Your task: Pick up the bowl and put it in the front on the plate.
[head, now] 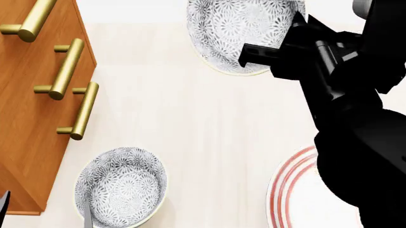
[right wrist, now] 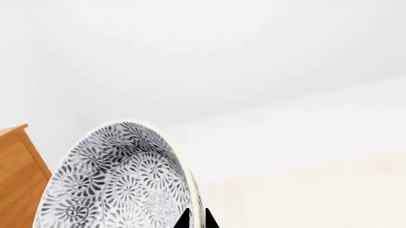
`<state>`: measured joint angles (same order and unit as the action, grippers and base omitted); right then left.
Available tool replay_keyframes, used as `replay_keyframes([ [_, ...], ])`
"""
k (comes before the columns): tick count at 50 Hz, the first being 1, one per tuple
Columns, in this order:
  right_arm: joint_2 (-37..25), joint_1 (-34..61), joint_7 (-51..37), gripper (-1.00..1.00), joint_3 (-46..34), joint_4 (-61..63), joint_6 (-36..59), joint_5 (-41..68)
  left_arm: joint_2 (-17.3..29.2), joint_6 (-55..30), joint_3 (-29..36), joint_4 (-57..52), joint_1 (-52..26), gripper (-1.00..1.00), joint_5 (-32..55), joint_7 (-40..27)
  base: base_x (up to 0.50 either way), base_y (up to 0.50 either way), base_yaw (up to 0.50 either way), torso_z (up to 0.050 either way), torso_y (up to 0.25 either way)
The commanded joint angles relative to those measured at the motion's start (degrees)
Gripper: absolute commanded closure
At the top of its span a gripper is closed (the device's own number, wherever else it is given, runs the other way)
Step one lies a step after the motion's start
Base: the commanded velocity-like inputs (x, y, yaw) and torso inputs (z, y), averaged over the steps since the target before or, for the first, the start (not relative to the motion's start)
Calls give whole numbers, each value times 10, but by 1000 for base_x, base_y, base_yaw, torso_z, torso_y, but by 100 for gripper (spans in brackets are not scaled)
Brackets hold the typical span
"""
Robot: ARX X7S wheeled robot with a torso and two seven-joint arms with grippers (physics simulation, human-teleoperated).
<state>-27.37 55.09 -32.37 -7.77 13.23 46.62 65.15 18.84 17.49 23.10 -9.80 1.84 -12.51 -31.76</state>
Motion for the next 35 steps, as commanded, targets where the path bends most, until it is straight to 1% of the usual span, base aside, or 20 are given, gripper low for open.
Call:
replay_keyframes([
  [1, -93, -62, -24, 100, 108, 143, 32, 85, -11, 9, -13, -1, 2, -100, -5, 7, 0, 0, 0, 0, 0],
  [3, -114, -97, -26, 100, 135, 161, 32, 102, -11, 8, -12, 0, 1, -100, -5, 7, 0, 0, 0, 0, 0],
  [8, -167, -197, 8, 100, 174, 206, 26, 77, -11, 6, -8, -1, 2, -100, -7, 7, 0, 0, 0, 0, 0],
  [13, -190, -253, 39, 100, 199, 224, 19, 70, -10, 4, -7, -5, 4, -100, -10, 6, 0, 0, 0, 0, 0],
  [19, -203, -295, 37, 100, 207, 224, 33, 85, -10, -3, -6, -10, 4, -100, -12, 6, 0, 0, 0, 0, 0],
  [22, -210, -299, 30, 100, 215, 219, 40, 101, -10, -4, -6, -9, 3, -100, -14, 5, 0, 0, 0, 0, 0],
  [24, -209, -299, 18, 100, 224, 208, 44, 129, -10, -7, -5, -12, 2, -100, -13, 6, 0, 0, 0, 0, 0],
  [27, -192, -314, -19, 100, 241, 160, 50, 212, -10, -7, -5, -9, 1, -100, -12, 5, 0, 0, 0, 0, 0],
  [28, -188, -318, -27, 100, 243, 153, 49, 219, -10, -8, -5, -10, 1, -100, -11, 6, 0, 0, 0, 0, 0],
  [30, -187, -325, -14, 100, 242, 153, 45, 203, -10, -8, -4, -9, 0, -100, -11, 6, 0, 0, 0, 0, 0],
  [35, -185, -329, -19, 100, 249, 138, 39, 195, -10, -9, -4, -7, -2, -100, -8, 6, 0, 0, 0, 0, 0],
])
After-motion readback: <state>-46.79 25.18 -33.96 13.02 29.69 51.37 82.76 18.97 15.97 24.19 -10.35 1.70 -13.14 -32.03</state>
